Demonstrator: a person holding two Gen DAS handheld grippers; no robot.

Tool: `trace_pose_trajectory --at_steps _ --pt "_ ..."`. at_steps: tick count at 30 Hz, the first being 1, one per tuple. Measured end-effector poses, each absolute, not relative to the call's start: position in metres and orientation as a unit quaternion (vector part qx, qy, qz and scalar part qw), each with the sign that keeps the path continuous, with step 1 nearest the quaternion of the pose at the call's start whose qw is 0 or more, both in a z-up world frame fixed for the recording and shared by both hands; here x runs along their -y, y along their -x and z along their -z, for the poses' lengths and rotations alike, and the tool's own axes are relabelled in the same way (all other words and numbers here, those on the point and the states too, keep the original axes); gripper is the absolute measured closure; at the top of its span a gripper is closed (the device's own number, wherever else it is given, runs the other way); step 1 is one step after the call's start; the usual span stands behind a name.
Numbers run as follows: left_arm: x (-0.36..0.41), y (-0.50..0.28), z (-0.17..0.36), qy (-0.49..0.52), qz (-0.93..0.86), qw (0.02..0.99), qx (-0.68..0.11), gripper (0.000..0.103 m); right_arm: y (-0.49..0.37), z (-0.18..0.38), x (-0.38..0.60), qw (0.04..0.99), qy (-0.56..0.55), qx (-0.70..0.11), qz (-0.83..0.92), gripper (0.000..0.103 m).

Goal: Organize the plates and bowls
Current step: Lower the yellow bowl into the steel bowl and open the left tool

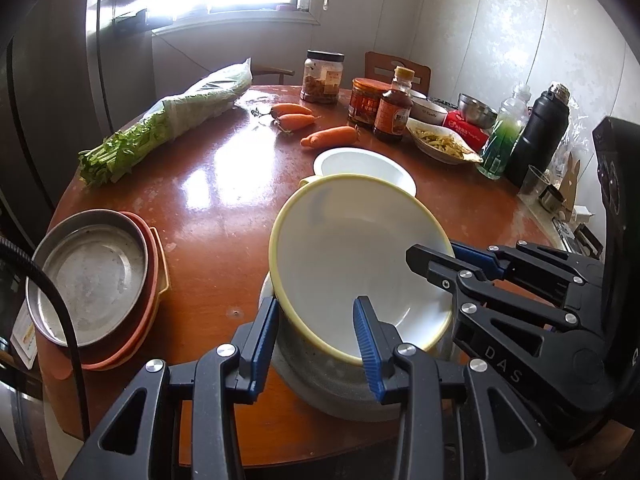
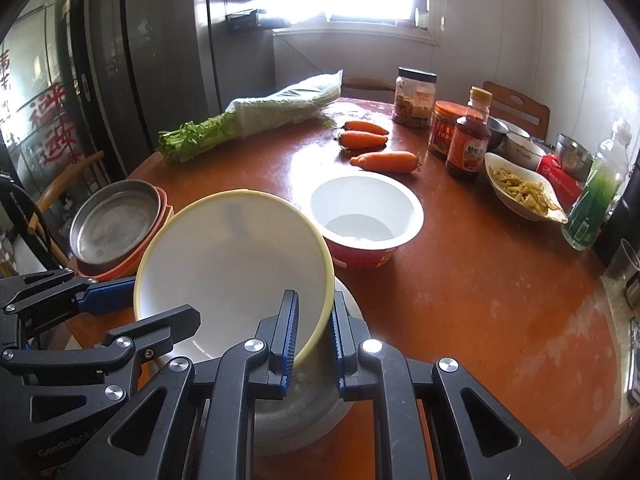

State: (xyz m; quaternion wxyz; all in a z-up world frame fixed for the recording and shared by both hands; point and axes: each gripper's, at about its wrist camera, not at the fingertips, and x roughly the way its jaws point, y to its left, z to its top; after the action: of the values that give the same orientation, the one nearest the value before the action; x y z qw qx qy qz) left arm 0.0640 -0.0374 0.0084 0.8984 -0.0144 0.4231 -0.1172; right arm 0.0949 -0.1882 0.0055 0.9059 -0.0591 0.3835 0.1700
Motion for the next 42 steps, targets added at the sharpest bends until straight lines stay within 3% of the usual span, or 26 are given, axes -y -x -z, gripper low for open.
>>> trace_pose_trajectory --at_steps 33,42 --pt "0.043 -0.063 0.004 -0.01 0.108 0.9 -0.422 0.064 -0.094 0.023 0.185 0.898 0.094 -0.398 -0.164 0.087" --pt "0.041 -0.062 0.002 -0.002 0.113 0.898 -0.426 0.064 -0.094 0.021 0.191 0.892 0.067 -0.409 -0.179 0.083"
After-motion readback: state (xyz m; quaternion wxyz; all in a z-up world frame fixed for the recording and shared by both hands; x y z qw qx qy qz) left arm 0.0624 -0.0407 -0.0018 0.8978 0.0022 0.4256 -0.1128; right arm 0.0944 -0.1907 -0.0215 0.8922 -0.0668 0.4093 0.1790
